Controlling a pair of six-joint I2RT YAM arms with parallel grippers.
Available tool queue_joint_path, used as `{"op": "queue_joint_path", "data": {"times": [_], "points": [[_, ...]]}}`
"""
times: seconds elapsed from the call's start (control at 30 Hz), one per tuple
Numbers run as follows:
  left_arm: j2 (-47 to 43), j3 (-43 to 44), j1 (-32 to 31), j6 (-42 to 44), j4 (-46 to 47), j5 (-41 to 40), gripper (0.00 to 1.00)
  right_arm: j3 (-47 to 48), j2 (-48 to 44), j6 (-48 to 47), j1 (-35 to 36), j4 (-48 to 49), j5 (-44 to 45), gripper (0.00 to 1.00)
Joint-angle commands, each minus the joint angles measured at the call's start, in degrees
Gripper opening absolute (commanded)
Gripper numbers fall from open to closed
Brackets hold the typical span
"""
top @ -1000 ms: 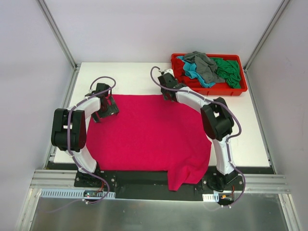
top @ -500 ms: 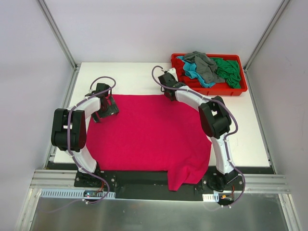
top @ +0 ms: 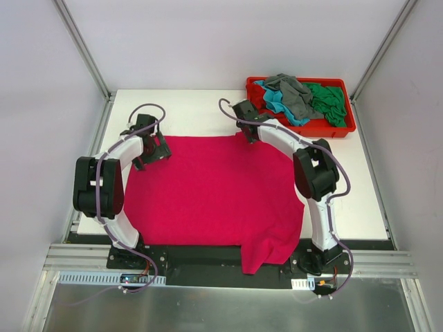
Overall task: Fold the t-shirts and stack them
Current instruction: Flatten out the tshirt, then grap the side of the flattened tshirt furthest away from the robot with both arms
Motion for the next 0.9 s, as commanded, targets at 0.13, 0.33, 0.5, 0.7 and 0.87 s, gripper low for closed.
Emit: {"op": "queue_joint_path", "data": {"times": [0.13,0.33,0.5,0.7,0.87], "points": [[-2.21,11.68,3.25,1.76,-5.88,-1.56,0.99,10.90,-4.06,-19.42,0.07,-13.56,-2.53,0.00],[6.40,24.07,6.42,2.47,-11.07,-6.14,0.99,9.85,-4.06,-24.27,-0.01,-14.54,-3.05,0.00],[17.12,36.99,6.69,3.17,-14.58,-7.72,0.93,9.77,-4.06,-24.89,0.07,-14.19,-2.70,0.00],[29.78,52.37,6.78,2.47,-21.78,-13.42,0.77,8.45,-4.41,-24.54,0.07,-13.31,-3.31,0.00],[36.21,58.10,6.69,1.41,-25.58,-15.11,0.71,7.65,-4.41,-24.10,0.16,-13.13,-3.23,0.00]]}}
